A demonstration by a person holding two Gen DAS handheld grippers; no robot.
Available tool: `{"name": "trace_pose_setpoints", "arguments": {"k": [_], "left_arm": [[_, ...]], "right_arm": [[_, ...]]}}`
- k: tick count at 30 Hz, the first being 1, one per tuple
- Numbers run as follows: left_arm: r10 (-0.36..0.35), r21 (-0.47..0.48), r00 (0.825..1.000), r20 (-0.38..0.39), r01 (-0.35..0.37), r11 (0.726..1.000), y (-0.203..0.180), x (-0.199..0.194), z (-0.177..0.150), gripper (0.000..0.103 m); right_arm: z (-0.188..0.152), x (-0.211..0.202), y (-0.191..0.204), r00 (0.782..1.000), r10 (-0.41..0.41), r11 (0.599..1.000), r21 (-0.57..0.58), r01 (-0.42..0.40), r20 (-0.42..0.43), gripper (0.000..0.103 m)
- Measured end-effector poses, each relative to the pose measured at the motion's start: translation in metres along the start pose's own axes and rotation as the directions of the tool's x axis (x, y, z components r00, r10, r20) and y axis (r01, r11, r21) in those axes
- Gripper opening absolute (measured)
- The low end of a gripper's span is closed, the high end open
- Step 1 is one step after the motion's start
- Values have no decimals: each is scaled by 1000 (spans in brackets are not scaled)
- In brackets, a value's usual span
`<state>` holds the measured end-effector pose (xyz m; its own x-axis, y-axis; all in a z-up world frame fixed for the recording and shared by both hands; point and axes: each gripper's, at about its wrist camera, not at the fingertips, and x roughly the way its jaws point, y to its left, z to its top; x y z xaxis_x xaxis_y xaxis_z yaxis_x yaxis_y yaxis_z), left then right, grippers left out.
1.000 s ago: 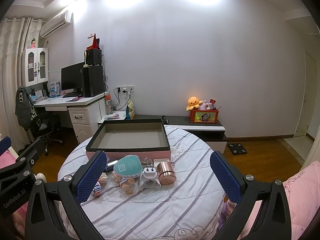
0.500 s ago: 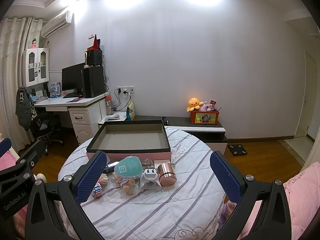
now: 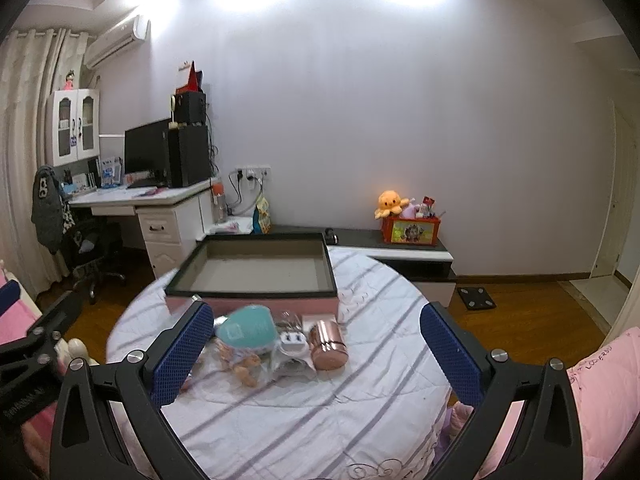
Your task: Organize rigid objects
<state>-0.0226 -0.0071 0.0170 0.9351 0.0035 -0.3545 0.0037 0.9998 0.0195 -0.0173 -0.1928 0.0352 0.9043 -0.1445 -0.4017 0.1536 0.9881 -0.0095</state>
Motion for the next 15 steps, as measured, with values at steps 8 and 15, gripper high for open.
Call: {"name": "trace_pose_setpoints", "arguments": {"k": [8,15], "left_arm": [[-6,14,990,-143,8,1000,-5,49,-40,103],[-14,26,971,-240,21,999,-15,90,-66,103]], "right_arm": [[-31,41,-15,993,17,1000,-1,-17,-113,103],[-54,84,-10,976,50,998,-25,-56,-212,103]]}}
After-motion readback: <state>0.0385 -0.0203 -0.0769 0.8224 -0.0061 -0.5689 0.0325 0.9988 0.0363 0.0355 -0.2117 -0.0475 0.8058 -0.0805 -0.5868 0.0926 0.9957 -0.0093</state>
